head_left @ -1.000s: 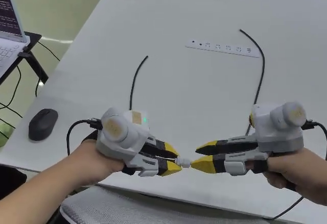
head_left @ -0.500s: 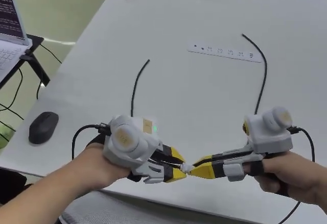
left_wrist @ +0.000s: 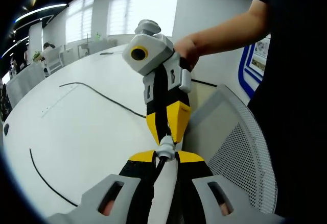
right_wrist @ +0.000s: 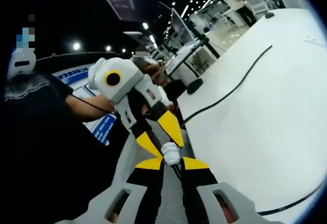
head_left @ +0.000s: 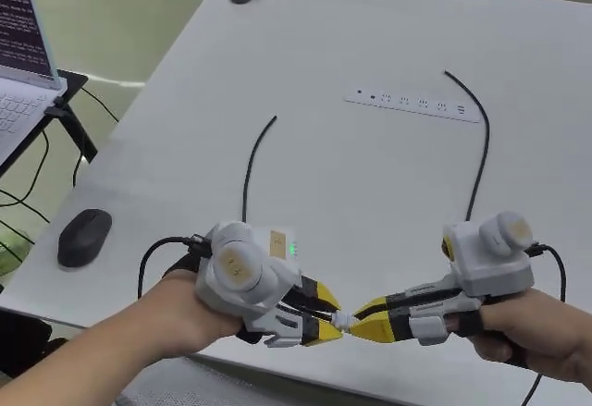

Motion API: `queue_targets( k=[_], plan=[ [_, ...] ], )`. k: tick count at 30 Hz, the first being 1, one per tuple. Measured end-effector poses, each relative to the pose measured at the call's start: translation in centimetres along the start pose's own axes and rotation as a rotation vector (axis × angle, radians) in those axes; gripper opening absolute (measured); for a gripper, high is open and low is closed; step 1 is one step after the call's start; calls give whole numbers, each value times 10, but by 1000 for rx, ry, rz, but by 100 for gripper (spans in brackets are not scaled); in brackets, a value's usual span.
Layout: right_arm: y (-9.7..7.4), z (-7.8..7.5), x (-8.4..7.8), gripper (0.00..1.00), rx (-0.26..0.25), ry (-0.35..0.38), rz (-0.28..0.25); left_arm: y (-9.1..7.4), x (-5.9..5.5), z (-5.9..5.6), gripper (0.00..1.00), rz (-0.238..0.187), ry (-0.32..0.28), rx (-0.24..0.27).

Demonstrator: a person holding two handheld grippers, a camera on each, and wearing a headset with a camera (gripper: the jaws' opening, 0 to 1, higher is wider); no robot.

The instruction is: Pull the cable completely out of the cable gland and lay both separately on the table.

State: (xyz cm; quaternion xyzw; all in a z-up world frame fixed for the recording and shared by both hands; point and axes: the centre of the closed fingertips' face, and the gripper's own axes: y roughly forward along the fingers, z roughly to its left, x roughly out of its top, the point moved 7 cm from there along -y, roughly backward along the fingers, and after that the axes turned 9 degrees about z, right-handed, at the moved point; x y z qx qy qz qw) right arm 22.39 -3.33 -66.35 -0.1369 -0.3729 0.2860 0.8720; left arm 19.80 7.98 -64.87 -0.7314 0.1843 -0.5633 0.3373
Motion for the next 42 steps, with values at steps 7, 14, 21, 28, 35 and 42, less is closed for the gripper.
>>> queue_targets(
  k=[7,14,21,28,35,42],
  plan=[
    [0,10,5,8,-129,-185,43,-3,-4,1,15,-28,-60,-11],
    [2,27,10,8,-336,-491,109,-7,-6,3,15,-75,-141,-44],
    [11,41,6,7,-572,-833,247,-6,-5,2,15,-75,-170,-43],
    [21,49,5,7,-749,-993,305,-9,-6,1,15,-63,-193,-32],
    [21,49,3,8,-777,-965,279,-10,-7,-1,15,-67,-190,-22],
    [18,48,2,8,-748,-889,263,-8,-4,-5,15,-78,-176,-26]
  ],
)
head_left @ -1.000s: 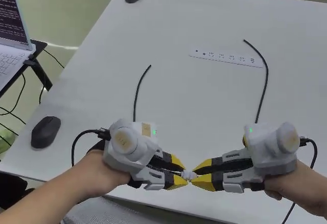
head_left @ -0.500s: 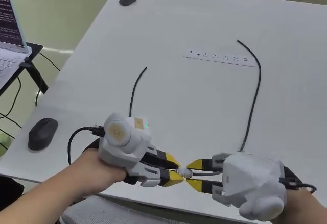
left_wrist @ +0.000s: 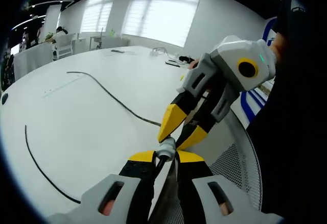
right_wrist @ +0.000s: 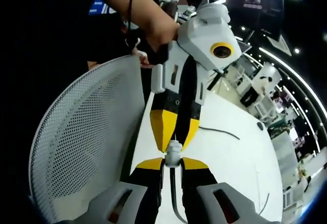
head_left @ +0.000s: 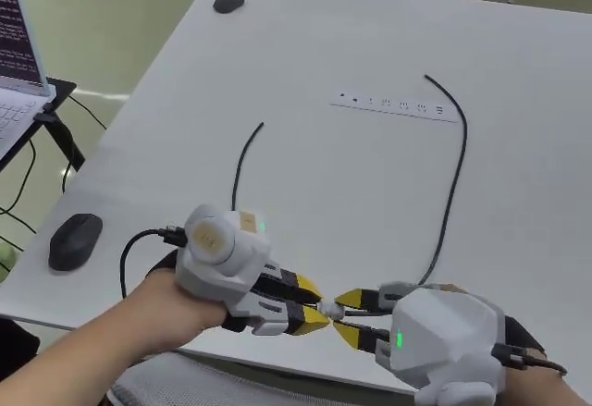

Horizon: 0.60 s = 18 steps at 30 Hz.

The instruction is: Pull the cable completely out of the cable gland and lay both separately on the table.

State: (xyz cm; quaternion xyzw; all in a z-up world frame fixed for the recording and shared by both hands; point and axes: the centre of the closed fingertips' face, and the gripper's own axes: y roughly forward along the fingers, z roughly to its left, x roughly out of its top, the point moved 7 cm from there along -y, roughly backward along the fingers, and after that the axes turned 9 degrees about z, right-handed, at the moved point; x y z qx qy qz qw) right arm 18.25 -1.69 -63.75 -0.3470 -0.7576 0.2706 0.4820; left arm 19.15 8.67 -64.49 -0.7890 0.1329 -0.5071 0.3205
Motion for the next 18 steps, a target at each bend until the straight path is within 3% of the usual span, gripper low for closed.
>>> queue_targets(
  k=[7,8,10,14,18],
  plan=[
    [-5,-6,4,12,9,130,-34,-3,5,3,15,-4,44,18],
    [-6,-7,4,14,9,159,-42,-5,7,3,15,-9,62,35],
    [-7,-11,0,19,12,289,-32,-7,10,3,15,-18,97,57],
    [-12,-18,-7,18,-25,318,-22,-8,13,6,15,-20,133,97],
    [-14,-22,-18,16,-77,350,22,-9,20,7,15,-38,161,115]
  ],
)
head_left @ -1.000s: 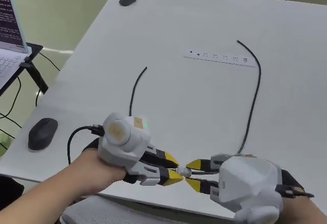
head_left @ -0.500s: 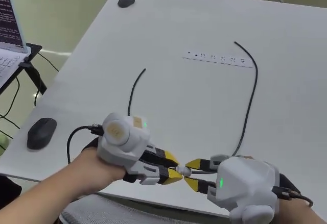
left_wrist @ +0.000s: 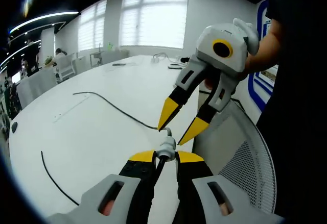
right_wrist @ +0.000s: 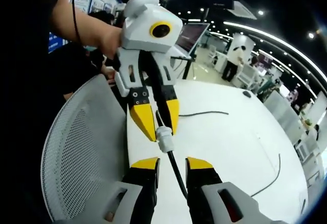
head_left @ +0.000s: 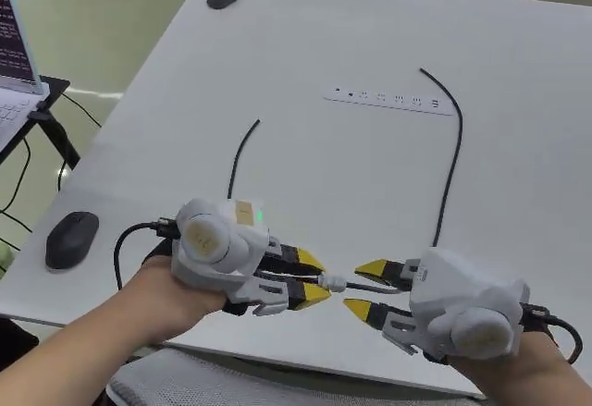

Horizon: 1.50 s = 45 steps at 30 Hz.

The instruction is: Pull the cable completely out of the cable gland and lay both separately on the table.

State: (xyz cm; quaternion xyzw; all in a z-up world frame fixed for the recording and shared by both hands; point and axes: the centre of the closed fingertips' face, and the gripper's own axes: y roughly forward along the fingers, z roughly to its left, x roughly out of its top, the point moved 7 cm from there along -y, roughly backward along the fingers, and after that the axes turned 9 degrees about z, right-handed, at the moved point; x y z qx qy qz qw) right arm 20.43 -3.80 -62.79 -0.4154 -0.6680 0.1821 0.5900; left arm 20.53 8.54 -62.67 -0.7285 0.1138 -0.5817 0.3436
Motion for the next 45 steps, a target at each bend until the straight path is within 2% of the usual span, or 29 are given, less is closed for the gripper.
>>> queue_targets(
  k=[3,9,18,22,27,29,36,42,45],
  plan=[
    [-1,-2,-2,13,-15,20,2,1,4,1,15,-8,12,4],
    [-3,-1,2,7,-47,-2,-21,3,6,2,15,-17,26,9],
    [2,2,2,2,-59,0,-7,6,4,2,15,-14,8,11],
    [3,2,1,2,-51,43,-13,6,3,2,15,-8,11,15],
    [5,3,-1,1,-60,26,-6,8,2,2,15,-7,21,17],
    [4,3,-2,1,-55,54,-8,8,2,1,15,-10,18,17],
    [3,-1,-8,1,-55,82,-2,8,1,2,15,-17,-5,18],
    [5,-3,-16,0,-61,108,6,6,0,2,15,-13,0,27],
    [6,-6,-22,0,-65,145,9,5,0,3,15,-14,-1,29]
  ],
)
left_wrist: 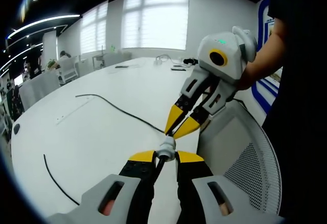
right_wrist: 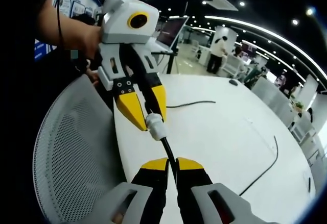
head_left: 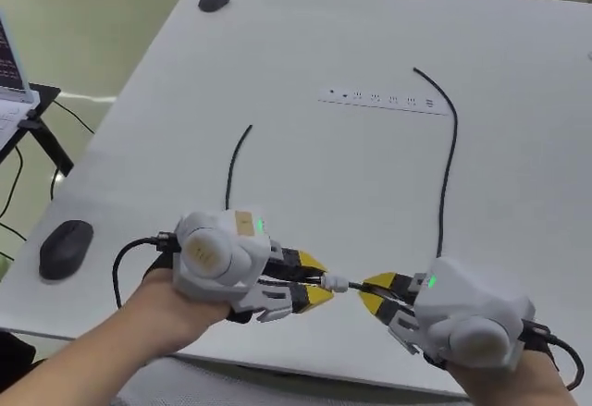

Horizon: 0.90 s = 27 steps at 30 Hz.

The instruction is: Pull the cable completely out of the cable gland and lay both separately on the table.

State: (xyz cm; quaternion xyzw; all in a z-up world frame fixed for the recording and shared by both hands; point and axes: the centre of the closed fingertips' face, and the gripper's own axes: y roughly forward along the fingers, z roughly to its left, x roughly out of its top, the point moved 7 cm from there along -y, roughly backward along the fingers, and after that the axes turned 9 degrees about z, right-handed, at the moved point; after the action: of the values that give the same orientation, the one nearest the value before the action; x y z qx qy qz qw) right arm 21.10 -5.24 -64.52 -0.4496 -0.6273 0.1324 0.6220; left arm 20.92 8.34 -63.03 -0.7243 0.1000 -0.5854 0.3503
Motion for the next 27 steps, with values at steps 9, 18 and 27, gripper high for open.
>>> queue_targets(
  k=[9,18,27],
  plan=[
    [3,-12,-20,0,-33,107,28,-3,-2,0,15,-10,-28,4],
    [5,-24,-48,0,-78,319,78,-1,-1,-1,15,-18,-33,10],
    [7,-23,-68,0,-93,463,133,1,-5,-5,15,-13,-39,13]
  ],
)
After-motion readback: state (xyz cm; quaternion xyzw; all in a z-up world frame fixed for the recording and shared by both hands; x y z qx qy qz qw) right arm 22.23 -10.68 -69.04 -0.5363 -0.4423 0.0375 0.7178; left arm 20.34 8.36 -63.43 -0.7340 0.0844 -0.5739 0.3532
